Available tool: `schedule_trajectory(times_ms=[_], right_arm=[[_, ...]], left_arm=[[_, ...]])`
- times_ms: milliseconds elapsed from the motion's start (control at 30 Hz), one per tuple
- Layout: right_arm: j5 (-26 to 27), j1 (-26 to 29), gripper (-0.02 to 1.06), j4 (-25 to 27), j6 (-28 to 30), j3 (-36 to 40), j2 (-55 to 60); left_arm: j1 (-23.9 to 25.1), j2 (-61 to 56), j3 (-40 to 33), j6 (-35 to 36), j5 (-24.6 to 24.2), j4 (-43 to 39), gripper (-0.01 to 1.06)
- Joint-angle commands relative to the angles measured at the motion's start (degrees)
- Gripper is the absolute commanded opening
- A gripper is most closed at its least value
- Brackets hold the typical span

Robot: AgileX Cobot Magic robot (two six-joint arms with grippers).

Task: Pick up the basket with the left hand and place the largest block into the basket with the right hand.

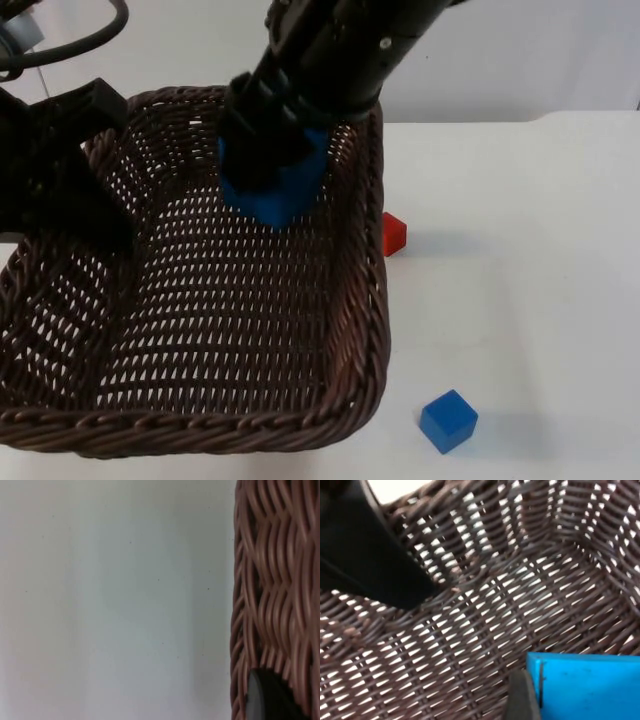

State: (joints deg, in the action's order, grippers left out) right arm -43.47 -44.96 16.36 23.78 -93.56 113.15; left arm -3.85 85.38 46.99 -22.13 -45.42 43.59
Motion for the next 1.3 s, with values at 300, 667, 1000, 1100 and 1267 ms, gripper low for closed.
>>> schedule_trajectory(times_ms=[300, 667, 1000, 1100, 1267], right_arm=[[-0.2, -0.3, 0.73, 0.1, 0.3, -0.6, -0.1], [-1.7, -0.3, 0.74, 0.1, 0.3, -0.6, -5.7], [-8.4, -0.3, 0.74, 0.1, 0.3, -0.6, -17.3], [-9.5, -0.3, 0.74, 0.1, 0.3, -0.1, -19.6], [-6.5, -0.3, 0.74, 0.1, 0.3, 4.8, -23.4]], left_arm=[[-0.1, -0.8, 0.0, 0.1, -0.3, 1.0, 0.0], [-0.1, -0.8, 0.0, 0.1, -0.3, 1.0, 0.0], [-0.1, -0.8, 0.0, 0.1, -0.3, 0.9, 0.0], [-0.1, -0.8, 0.0, 0.1, -0.1, 0.8, 0.0], [-0.1, -0.8, 0.0, 0.1, -0.1, 0.8, 0.0]])
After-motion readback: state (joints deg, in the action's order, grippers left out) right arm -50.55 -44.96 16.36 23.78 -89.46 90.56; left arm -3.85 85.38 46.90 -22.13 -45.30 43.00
